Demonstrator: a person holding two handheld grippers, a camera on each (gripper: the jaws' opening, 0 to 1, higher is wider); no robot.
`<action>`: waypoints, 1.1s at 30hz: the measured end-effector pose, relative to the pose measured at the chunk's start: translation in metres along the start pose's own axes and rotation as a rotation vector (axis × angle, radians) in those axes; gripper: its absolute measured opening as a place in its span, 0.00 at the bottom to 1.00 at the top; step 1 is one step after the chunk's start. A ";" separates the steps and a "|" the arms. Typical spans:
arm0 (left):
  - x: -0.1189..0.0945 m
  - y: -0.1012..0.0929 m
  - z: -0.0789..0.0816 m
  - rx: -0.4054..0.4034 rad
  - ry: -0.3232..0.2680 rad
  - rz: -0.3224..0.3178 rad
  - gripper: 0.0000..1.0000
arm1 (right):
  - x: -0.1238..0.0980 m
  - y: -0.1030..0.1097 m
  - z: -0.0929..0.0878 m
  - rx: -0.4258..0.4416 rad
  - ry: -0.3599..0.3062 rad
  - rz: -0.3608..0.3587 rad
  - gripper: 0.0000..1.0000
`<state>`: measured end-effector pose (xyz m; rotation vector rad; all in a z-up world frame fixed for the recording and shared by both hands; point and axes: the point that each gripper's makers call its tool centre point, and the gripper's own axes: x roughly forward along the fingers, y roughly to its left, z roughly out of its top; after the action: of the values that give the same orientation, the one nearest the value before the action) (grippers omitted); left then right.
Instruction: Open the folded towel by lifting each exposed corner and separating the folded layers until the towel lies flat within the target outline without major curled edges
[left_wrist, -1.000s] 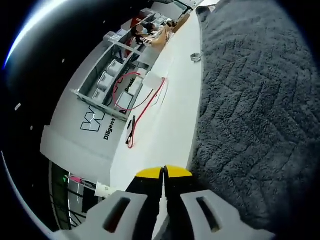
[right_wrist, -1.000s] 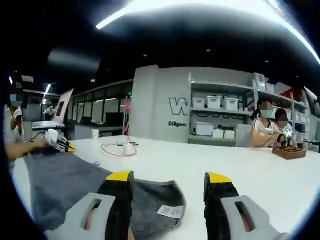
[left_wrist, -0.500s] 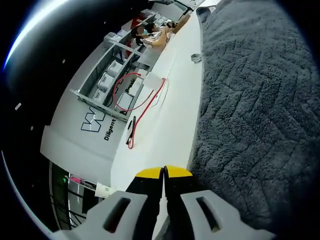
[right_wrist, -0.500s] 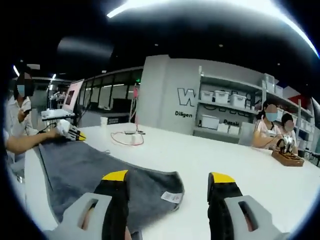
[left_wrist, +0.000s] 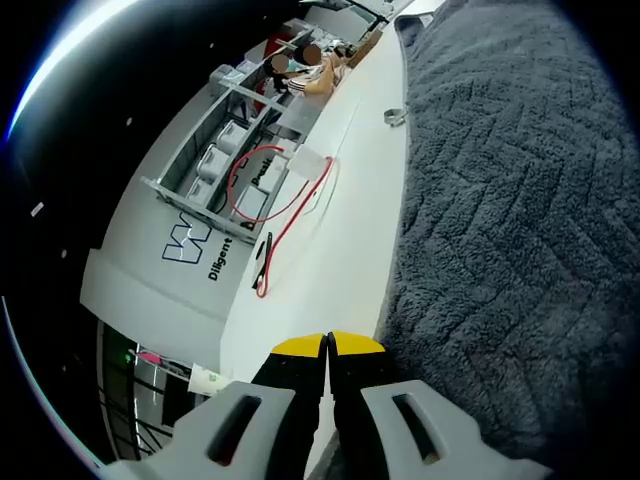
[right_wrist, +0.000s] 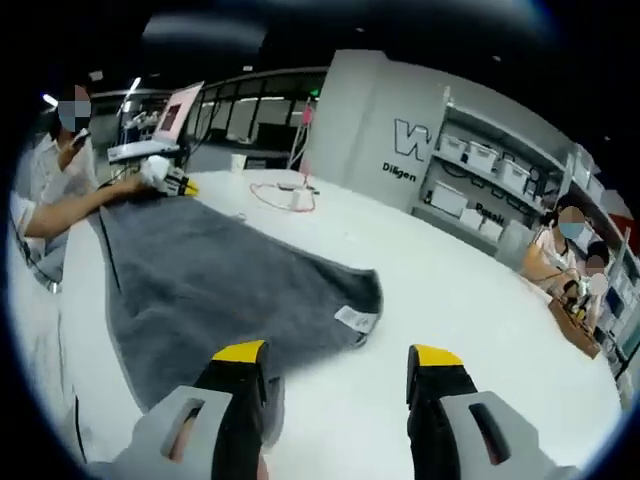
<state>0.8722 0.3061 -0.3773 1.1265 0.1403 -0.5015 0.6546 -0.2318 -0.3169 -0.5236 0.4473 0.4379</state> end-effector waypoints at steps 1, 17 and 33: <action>0.000 0.000 0.000 0.002 -0.001 -0.001 0.01 | 0.001 0.001 -0.002 -0.038 0.017 -0.003 0.47; 0.000 -0.001 0.000 0.005 -0.002 -0.001 0.01 | 0.014 0.062 -0.047 -0.022 0.264 0.252 0.45; 0.000 -0.001 0.000 0.016 -0.003 -0.003 0.01 | 0.010 0.084 -0.059 0.144 0.288 0.381 0.21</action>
<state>0.8719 0.3055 -0.3781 1.1411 0.1361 -0.5078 0.6031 -0.1969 -0.3992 -0.3611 0.8564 0.6932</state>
